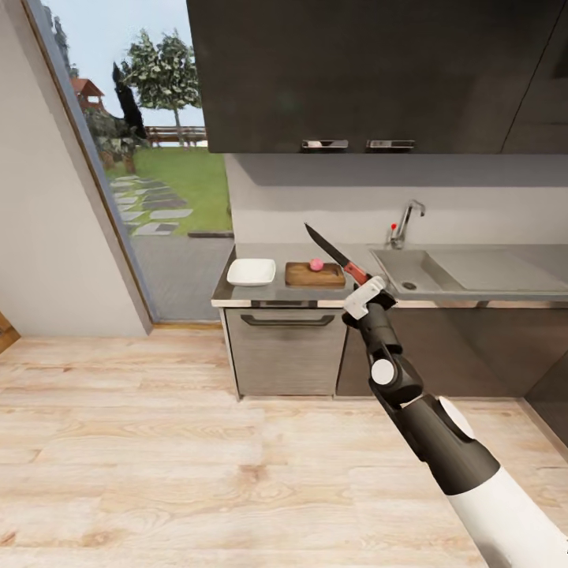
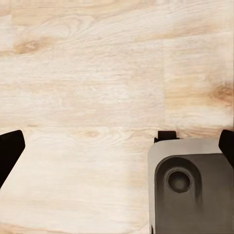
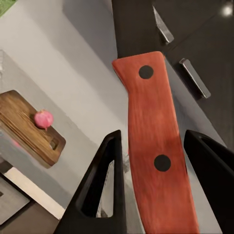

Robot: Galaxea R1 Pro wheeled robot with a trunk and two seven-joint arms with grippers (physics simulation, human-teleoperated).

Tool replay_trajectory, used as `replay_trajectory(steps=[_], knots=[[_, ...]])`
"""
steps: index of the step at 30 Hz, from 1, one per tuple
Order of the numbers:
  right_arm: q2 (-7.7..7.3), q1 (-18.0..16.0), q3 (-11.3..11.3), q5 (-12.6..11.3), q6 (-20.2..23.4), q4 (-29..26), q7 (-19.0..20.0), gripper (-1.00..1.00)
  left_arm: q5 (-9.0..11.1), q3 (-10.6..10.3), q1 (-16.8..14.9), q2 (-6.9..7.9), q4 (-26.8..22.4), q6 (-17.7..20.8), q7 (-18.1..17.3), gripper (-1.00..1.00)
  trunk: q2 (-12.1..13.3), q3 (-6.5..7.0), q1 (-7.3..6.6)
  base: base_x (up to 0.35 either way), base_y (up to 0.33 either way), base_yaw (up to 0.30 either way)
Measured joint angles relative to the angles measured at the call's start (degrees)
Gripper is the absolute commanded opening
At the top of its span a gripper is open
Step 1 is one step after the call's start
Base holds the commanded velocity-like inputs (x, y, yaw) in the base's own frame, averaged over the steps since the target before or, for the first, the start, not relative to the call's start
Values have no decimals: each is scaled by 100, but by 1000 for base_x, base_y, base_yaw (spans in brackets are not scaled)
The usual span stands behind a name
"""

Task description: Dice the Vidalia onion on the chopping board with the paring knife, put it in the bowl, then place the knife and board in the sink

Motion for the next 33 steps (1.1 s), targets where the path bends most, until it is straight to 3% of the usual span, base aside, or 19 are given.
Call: replay_trajectory(steps=[6,14,21,26,28,31,32,33], knots=[[193,36,21,-130,-114,-192,-64,-100,-7,2,35,23,-33,-57,-40,100,0,0,3,0,0,0],[451,37,185,-343,-83,-329,-81,-100,18,-9,35,-61,-34,-60,-41,100,0,0,3,0,0,0],[677,37,189,-351,-63,-318,-88,-100,23,21,35,-59,-134,-43,21,100,0,0,3,0,0,0],[704,39,181,-353,-49,-215,-99,-100,-5,68,35,-16,-293,61,72,100,0,0,3,0,0,0],[707,37,176,-357,-43,-80,-106,-100,-21,62,30,45,-1281,443,146,100,0,1,3,0,0,0],[711,37,173,-358,-40,1,-115,-100,-40,73,33,210,-2151,1114,448,100,0,1,3,0,0,0],[711,38,170,-359,-40,19,-117,-100,-52,72,34,281,-2520,1365,609,100,0,1,3,0,0,0],[714,38,164,-374,-38,76,-125,-100,-73,75,33,441,-3295,1843,989,100,1,2,3,0,0,0]])
